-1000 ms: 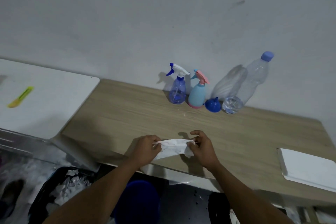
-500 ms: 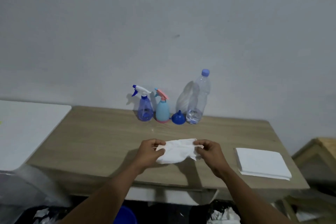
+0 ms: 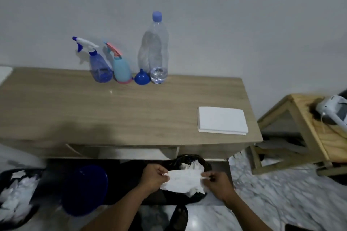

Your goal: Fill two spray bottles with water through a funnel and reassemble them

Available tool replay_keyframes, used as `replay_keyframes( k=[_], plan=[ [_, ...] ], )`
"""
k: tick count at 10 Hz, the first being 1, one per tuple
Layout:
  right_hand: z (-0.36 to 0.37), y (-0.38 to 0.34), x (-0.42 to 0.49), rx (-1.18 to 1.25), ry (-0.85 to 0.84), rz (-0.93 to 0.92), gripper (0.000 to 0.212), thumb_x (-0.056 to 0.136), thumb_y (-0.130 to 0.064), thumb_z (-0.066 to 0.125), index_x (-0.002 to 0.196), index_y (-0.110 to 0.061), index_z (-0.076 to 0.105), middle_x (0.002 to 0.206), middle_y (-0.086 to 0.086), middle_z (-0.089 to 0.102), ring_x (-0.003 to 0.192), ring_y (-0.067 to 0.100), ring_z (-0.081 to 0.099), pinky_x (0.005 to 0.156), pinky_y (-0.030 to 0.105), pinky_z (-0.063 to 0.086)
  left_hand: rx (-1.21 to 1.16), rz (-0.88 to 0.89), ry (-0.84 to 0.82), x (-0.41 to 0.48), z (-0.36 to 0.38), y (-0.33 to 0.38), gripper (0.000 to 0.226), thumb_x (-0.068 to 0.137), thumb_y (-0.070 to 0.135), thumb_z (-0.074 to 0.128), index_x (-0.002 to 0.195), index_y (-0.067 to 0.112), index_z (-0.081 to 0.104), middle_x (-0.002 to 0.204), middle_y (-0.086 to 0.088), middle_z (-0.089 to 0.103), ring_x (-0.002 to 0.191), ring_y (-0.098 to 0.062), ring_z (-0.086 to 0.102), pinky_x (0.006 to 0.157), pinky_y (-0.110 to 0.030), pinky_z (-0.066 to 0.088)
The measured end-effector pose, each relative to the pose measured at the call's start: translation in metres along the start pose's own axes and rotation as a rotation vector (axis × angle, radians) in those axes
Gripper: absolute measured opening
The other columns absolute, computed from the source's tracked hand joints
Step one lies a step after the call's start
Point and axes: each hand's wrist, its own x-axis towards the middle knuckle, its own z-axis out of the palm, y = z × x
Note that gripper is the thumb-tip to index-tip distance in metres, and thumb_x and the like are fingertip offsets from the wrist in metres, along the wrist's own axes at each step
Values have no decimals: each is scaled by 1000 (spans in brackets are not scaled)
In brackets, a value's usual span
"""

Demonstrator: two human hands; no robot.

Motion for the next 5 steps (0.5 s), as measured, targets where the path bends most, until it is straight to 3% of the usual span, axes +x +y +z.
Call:
replay_keyframes(
  k=[1,2,3,4,5],
  plan=[
    [-2,22,3,-46,2,71,32,89,4,64,120,-1,69,106,9,67,76,7,58,65,15,46,-24,-116,-94,4,39,-12,31,77,-10,68,103,5,74,91,-5,69,82,-15,63,62,-9,48],
    [-7,25,8,-89,29,68,39,89,1,63,128,-4,64,108,6,67,92,19,64,71,19,47,10,-148,-177,16,63,-13,52,79,-4,65,130,10,64,118,-6,68,100,-17,64,83,-21,53],
    [-14,20,12,-106,-9,27,43,90,10,61,132,-2,59,122,5,59,104,17,57,70,3,46,54,-163,-284,25,75,-2,68,84,-3,64,147,18,45,146,-7,48,127,-21,52,91,-18,45],
    [-17,25,19,-101,-27,-18,47,92,11,60,136,-4,54,132,-5,42,121,12,43,70,-6,39,76,-166,-324,33,84,1,74,87,1,66,152,23,37,153,-8,37,131,-23,48,92,-18,44],
    [-15,37,30,-67,3,-52,45,90,3,66,134,-6,59,139,-4,50,127,20,54,76,-1,44,25,-156,-227,32,84,5,64,88,8,69,146,21,46,133,-8,57,103,-15,58,85,-21,48]
  ],
)
